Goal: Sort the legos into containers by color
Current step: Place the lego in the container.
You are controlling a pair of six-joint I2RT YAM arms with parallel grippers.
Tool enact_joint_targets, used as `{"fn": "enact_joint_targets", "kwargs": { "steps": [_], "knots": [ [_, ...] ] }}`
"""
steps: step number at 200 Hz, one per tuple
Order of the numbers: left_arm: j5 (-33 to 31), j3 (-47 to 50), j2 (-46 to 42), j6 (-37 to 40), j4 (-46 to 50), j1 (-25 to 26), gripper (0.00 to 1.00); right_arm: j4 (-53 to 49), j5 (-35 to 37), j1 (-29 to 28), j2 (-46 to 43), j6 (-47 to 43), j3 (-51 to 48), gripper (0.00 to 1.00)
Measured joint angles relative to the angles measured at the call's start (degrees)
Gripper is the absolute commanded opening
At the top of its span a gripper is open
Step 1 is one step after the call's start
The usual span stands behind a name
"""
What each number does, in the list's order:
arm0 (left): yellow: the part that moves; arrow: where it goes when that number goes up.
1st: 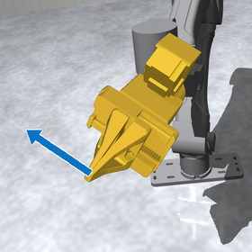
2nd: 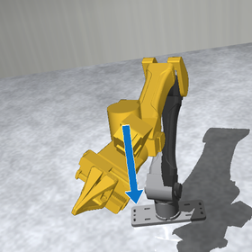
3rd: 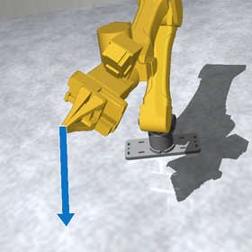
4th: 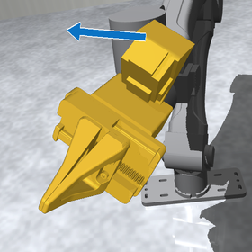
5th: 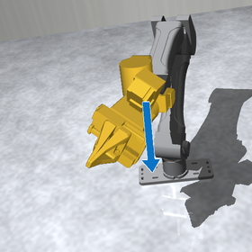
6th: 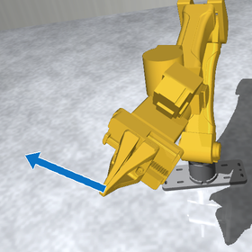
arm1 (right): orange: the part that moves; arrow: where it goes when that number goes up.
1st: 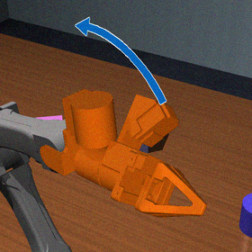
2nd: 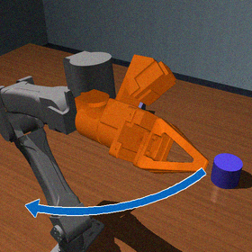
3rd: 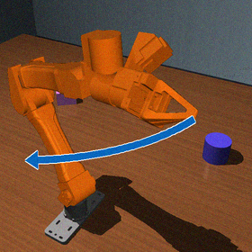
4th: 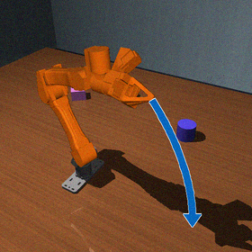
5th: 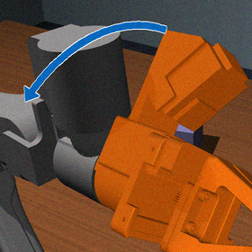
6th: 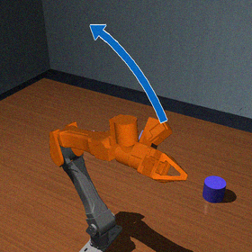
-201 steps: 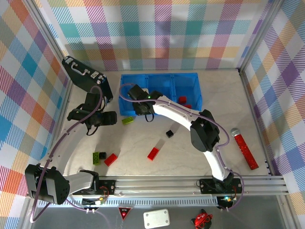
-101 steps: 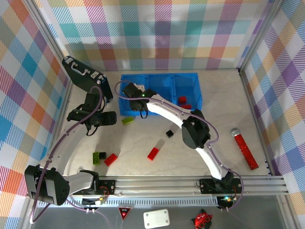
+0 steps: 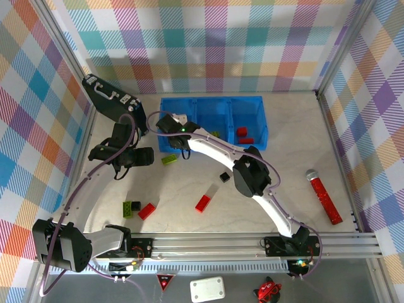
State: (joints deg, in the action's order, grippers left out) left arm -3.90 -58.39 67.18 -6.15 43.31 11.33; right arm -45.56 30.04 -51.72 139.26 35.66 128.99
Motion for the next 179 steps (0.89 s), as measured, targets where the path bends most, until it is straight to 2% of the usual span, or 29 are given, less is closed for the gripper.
{"fn": "enact_joint_targets", "kwargs": {
  "steps": [83, 179],
  "knots": [
    [-0.07, 0.0, -0.66, 0.0, 0.0, -0.39, 0.75, -2.64, 1.75, 0.0, 1.75, 1.22, 2.21, 0.48],
    [0.39, 0.02, -0.61, 0.0, 0.0, -0.66, 0.74, -5.27, 2.05, -0.11, 0.57, 0.81, 3.39, 0.48]
  ]
}}
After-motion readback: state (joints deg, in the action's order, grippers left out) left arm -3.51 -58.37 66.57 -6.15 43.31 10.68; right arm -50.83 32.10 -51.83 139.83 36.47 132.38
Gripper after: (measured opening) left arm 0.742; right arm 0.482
